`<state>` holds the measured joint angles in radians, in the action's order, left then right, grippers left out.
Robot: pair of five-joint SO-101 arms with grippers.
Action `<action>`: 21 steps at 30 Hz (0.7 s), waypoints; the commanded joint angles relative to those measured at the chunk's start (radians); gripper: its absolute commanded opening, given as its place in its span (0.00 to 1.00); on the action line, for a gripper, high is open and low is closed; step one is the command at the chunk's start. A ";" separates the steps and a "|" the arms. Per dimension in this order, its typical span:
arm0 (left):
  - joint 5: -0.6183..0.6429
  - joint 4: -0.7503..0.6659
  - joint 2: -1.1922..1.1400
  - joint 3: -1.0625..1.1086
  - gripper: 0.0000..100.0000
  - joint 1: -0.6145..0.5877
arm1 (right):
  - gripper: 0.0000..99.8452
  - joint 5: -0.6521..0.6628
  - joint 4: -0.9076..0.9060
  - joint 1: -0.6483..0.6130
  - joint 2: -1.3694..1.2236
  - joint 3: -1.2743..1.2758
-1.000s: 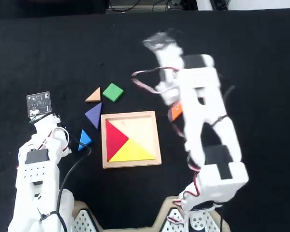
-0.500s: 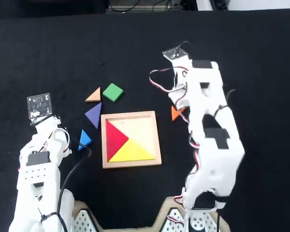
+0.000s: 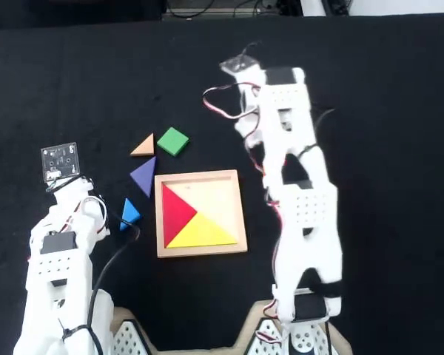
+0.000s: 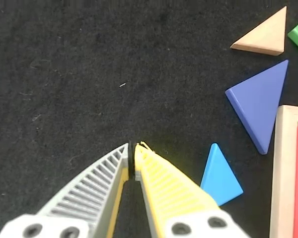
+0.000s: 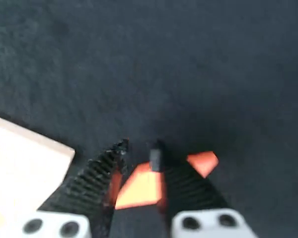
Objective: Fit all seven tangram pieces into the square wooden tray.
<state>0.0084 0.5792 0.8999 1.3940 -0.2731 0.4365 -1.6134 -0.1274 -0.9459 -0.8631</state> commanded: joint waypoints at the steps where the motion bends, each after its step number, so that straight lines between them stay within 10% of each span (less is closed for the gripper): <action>1: -0.009 -0.020 0.020 -0.005 0.03 -0.010 | 0.01 0.015 -0.048 -0.011 -0.070 -0.111; 21: -0.009 -0.021 0.020 -0.005 0.03 -0.005 | 0.01 0.086 -0.152 0.043 0.185 0.317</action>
<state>0.0084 0.5792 0.8999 1.3940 -0.2731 0.4841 -1.7285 -0.1166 -0.8922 -0.6452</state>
